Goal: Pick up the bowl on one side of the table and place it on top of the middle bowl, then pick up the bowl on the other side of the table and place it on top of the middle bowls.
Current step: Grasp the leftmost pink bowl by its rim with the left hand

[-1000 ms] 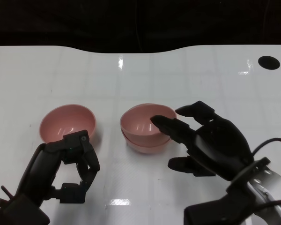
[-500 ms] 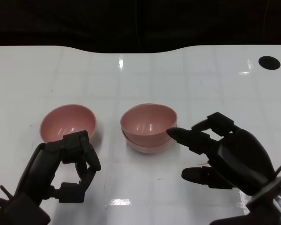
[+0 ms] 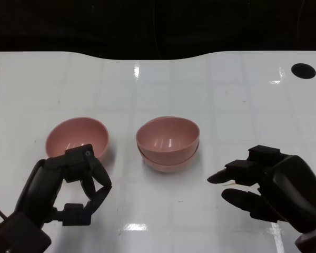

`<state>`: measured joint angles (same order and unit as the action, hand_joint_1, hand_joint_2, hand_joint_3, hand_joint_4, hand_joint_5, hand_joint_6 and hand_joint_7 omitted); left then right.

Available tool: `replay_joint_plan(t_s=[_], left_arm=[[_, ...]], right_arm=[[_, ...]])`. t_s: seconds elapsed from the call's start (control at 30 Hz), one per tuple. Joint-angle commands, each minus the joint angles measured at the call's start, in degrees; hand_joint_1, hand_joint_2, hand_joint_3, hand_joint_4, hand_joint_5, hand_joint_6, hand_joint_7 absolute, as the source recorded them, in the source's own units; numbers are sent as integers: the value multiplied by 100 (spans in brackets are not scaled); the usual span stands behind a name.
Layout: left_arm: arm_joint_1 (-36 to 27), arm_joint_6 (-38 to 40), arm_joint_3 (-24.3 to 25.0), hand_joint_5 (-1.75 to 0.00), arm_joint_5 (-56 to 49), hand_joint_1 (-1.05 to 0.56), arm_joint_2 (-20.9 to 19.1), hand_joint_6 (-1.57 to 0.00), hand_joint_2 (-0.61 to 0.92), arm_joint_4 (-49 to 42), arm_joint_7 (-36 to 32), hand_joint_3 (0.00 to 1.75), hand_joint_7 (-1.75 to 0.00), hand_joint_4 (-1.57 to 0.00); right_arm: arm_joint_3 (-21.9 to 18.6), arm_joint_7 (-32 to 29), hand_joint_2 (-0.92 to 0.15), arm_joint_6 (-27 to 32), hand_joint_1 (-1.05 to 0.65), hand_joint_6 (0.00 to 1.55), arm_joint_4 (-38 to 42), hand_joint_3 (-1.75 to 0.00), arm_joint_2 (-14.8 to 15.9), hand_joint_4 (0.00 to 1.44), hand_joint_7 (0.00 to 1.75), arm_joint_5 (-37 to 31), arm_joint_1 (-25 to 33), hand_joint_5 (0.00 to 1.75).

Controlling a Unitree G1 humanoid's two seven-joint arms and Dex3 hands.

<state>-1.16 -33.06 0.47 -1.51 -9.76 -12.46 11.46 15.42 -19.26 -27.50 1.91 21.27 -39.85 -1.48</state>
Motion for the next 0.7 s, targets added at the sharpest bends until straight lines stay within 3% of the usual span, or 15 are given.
replay_joint_plan(t_s=[0.03,0.2,0.27,0.37,0.43,0.57,0.7], left_arm=[[73,-95,92,-175,70,-22,-119,-74,38,-49,21,94,-146,-77],[28,40,150,-173,132,-24,-166,-76,44,89,54,86,-131,-71],[43,17,182,-158,108,-18,-225,-75,53,139,63,83,-122,-69],[134,-133,220,-142,-215,-16,-368,-73,56,103,-82,85,-114,-68],[185,-176,237,-130,-411,-22,-471,-69,63,113,-125,70,-104,-67],[167,96,212,-120,-655,-27,-618,-66,88,441,-94,20,-83,-60],[123,614,181,-111,-987,-29,-732,-61,92,904,-75,10,-61,-52]], right_arm=[[-182,184,-37,-111,-15,90,73,-104,17,76,79,446,136,136],[-284,467,-31,-182,-7,95,90,-119,-45,80,83,915,257,136],[-318,635,-25,-164,-4,98,116,-139,-92,86,94,1154,297,159],[-365,839,-22,-110,-5,94,139,-152,-98,90,114,1308,317,172],[-401,926,-22,-68,-6,91,136,-152,-124,92,127,1354,325,174],[-459,1022,-21,-54,-7,85,192,-155,-184,90,140,1395,308,175],[-486,985,-18,-71,-8,84,270,-157,-236,92,146,1297,285,175]])
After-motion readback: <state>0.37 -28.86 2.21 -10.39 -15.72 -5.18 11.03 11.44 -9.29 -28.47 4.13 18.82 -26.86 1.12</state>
